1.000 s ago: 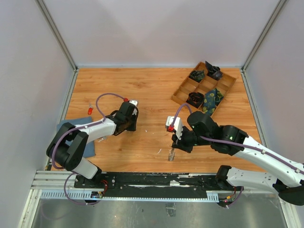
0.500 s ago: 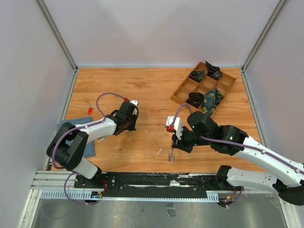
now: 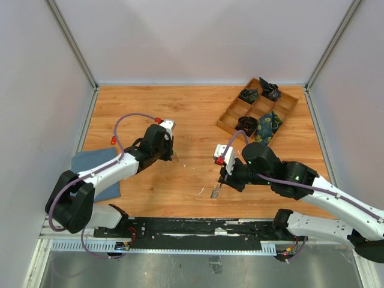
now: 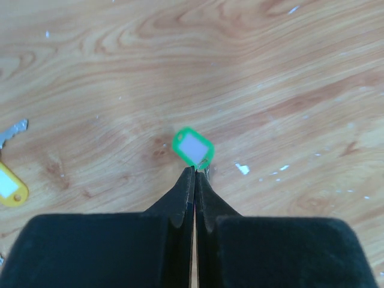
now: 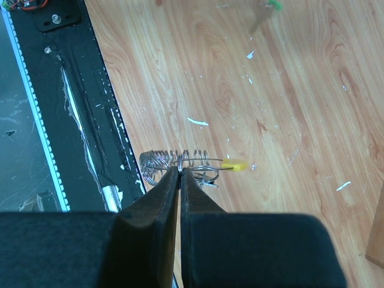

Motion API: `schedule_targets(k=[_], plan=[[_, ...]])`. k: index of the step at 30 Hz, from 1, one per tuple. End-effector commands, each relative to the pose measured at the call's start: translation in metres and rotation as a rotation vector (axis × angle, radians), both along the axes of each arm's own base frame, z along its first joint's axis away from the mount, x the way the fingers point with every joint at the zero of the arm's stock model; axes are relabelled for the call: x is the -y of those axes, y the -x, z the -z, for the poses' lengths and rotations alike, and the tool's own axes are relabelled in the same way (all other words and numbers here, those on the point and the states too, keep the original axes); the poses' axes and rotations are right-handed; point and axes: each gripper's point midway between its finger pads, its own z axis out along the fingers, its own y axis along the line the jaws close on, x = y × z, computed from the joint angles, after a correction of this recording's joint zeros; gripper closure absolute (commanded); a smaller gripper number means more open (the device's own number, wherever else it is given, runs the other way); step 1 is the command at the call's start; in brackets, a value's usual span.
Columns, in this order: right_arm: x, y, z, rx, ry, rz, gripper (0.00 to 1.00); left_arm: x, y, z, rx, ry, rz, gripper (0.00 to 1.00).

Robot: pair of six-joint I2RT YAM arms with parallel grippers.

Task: Put the keys on the keyring
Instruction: Move the key to the center of the board.

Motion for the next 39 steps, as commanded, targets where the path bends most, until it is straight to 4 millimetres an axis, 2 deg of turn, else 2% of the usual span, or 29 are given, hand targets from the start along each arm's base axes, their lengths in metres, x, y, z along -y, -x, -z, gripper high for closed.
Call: schedule_targets(k=[1,7,14,23,26,28,33,39], plan=[[-0.002,-0.004,-0.009,0.013,-0.004,0.023,0.96,0.018,0.003,-0.027,0.092,0.058,0.098,0.99],[-0.002,-0.006,-0.009,0.016,0.004,0.035,0.97,0.03,0.013,-0.013,0.061,-0.046,0.147,1.0],[0.012,-0.017,-0.017,0.069,-0.009,0.123,0.98,0.051,0.026,0.006,0.044,-0.164,0.205,0.99],[0.031,-0.029,-0.03,0.136,-0.041,0.238,0.97,0.087,0.062,0.019,0.019,-0.155,0.308,1.0],[0.036,-0.032,-0.033,0.15,-0.049,0.269,0.97,0.098,0.067,0.018,0.024,-0.138,0.318,1.0],[0.038,-0.032,-0.034,0.152,-0.051,0.276,0.97,0.095,0.064,0.016,0.031,-0.146,0.289,1.0],[0.038,-0.03,-0.031,0.143,-0.046,0.271,0.97,0.072,0.051,-0.001,0.094,-0.189,0.173,1.0],[0.037,-0.03,-0.027,0.137,-0.038,0.267,0.97,0.027,0.041,-0.007,0.094,-0.215,0.028,0.99]])
